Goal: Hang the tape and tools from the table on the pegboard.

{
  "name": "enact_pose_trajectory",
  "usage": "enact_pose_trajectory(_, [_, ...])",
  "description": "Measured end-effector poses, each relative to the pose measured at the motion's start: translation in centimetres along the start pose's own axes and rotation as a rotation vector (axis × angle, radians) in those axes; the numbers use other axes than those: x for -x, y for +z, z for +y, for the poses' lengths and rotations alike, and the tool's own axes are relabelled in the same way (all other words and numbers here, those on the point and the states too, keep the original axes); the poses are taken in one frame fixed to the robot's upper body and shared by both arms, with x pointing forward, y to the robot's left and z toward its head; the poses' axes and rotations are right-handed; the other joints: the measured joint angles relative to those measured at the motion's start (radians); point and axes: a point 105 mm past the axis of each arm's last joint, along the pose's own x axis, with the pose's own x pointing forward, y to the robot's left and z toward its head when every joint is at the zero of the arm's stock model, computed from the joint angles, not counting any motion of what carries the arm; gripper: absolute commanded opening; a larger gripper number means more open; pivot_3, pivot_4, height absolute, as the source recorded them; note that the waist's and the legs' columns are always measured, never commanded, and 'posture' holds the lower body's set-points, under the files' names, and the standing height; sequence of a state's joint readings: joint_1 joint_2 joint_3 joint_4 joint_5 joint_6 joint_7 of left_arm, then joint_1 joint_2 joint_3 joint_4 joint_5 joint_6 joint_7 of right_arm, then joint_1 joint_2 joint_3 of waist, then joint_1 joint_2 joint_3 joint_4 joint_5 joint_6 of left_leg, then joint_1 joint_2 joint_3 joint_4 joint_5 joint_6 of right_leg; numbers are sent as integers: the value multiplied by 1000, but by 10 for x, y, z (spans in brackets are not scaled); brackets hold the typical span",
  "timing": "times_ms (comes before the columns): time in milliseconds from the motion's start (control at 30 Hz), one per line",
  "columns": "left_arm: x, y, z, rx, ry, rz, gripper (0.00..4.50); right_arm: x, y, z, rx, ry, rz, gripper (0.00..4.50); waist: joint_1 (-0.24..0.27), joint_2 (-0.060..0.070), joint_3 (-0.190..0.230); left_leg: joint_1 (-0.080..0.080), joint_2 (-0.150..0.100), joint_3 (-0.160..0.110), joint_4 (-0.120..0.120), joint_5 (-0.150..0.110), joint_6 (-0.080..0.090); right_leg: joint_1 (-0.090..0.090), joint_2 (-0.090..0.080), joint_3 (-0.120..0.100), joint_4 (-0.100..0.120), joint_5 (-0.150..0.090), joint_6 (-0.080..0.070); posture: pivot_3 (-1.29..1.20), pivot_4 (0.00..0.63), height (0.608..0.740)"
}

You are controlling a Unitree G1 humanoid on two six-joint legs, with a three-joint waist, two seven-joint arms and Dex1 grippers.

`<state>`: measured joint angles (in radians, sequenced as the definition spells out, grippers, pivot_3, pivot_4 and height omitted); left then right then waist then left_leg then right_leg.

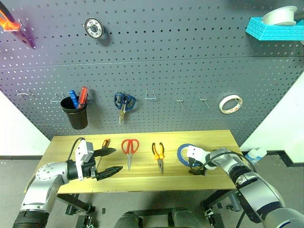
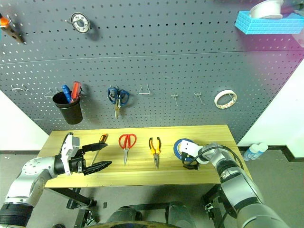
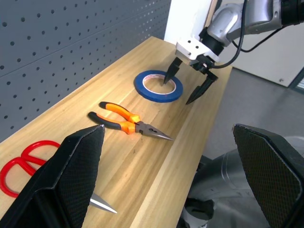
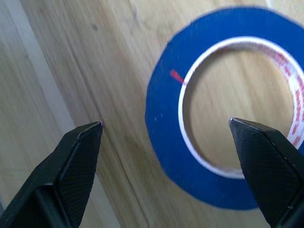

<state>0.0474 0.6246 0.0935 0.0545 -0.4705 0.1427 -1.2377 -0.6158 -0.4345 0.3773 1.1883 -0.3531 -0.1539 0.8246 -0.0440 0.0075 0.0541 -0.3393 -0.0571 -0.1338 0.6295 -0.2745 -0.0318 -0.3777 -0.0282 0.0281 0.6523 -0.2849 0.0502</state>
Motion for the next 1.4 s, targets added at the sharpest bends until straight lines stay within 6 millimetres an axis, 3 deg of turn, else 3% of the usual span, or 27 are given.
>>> enact_pose_trajectory(67, [0, 0, 0, 0, 0, 0, 4500, 1, -2, -2, 0, -7, 11, 3932, 0, 0, 0, 0, 0, 0, 0, 0, 0, 0, 0, 0, 0, 0, 0, 0, 0, 740])
enact_pose_trajectory(367, [1, -2, -1, 6, 2, 3, 4500, -1, -1, -4, 37, -28, 36, 1062, 0, 0, 0, 0, 0, 0, 0, 0, 0, 1, 0, 0, 0, 0, 0, 5, 0, 740])
enact_pose_trajectory(433, [1, -2, -1, 6, 3, 3, 4500, -2, 1, -5, 41, -32, 33, 632, 0, 0, 0, 1, 0, 0, 1, 0, 0, 1, 0, 0, 0, 0, 0, 7, 0, 740])
enact_pose_trajectory(833, [3, -2, -1, 10, 14, -5, 4500, -1, 4, -4, 34, -14, 8, 629, 0, 0, 0, 1, 0, 0, 0, 0, 0, 1, 0, 0, 0, 0, 0, 10, 0, 740])
enact_pose_trajectory(1100, [3, 3, 2, 4, 25, -29, 4500, 20, 42, -15, -99, -22, -335, 629, 1, 0, 0, 1, 0, 0, 0, 0, 0, 1, 0, 0, 0, 0, 0, -14, 0, 740])
enact_pose_trajectory(1400, [-1, 17, 12, -37, 23, -53, 4500, 43, 28, -7, -206, -41, -512, 629, 0, 0, 0, 1, 0, 0, 1, 0, 0, 1, 0, 0, 0, 0, 0, -50, 0, 740])
